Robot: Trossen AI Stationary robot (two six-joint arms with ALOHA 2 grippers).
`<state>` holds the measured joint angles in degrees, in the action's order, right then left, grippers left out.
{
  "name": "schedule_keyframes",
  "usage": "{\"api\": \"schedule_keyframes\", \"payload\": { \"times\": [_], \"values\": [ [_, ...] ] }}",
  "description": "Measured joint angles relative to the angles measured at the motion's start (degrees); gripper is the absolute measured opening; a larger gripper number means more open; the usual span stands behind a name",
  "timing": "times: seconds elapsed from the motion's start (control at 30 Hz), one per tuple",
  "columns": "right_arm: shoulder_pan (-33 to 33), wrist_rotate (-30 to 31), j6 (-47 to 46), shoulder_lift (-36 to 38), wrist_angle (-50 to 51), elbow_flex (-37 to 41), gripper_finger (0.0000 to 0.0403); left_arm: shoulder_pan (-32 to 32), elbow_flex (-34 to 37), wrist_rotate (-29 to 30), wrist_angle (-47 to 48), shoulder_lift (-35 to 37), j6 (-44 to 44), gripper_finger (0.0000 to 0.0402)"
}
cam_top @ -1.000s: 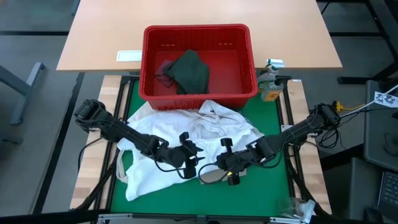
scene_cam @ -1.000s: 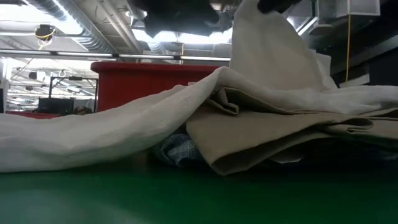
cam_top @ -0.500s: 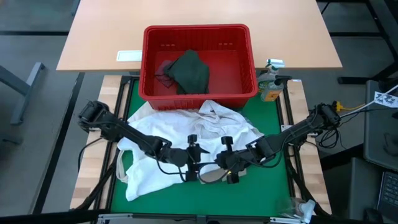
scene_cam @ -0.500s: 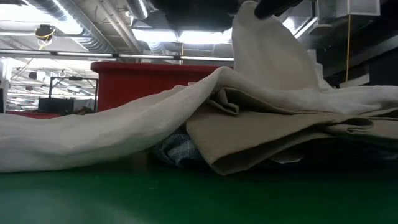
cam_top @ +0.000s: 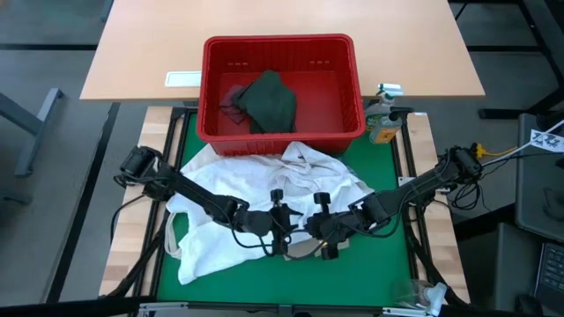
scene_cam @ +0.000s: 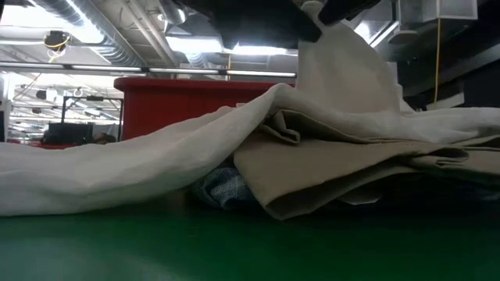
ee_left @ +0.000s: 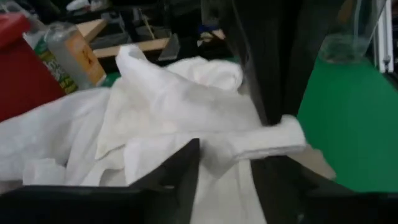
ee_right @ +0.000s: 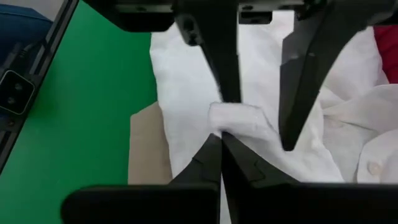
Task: Fold Laundry from Bin
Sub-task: Fold the white polo shirt
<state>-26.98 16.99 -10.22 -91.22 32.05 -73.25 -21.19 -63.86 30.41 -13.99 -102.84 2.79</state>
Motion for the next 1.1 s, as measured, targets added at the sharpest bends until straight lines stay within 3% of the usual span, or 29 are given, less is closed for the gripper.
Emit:
{"api": "schedule_keyframes", "payload": {
  "times": [0.23, 0.6, 0.7, 0.93, 1.1],
  "values": [
    [0.0, -0.1, 0.0, 0.0, 0.0, 0.0, 0.0003, 0.2, 0.0, -1.4, -0.6, 0.1, -0.3, 0.0011],
    [0.0, -0.1, 0.0, 0.0, 1.5, 0.0, 0.0009, 0.2, 0.0, -1.4, -0.6, 0.1, -0.1, 0.0003],
    [0.0, 0.5, 0.0, 0.0, 3.2, 0.0, 0.004, 0.3, 0.0, -1.0, -0.6, 0.1, 0.1, 0.0002],
    [0.0, 5.5, -3.0, 0.0, 10.5, 0.0, 0.0159, 1.0, 0.0, -1.0, -0.7, 0.1, 1.5, 0.0002],
    [0.0, 4.1, -7.2, 0.0, 19.8, 0.0, 0.021, 2.2, 0.0, 0.8, -0.8, 0.1, 4.6, 0.0002]
  ]
}}
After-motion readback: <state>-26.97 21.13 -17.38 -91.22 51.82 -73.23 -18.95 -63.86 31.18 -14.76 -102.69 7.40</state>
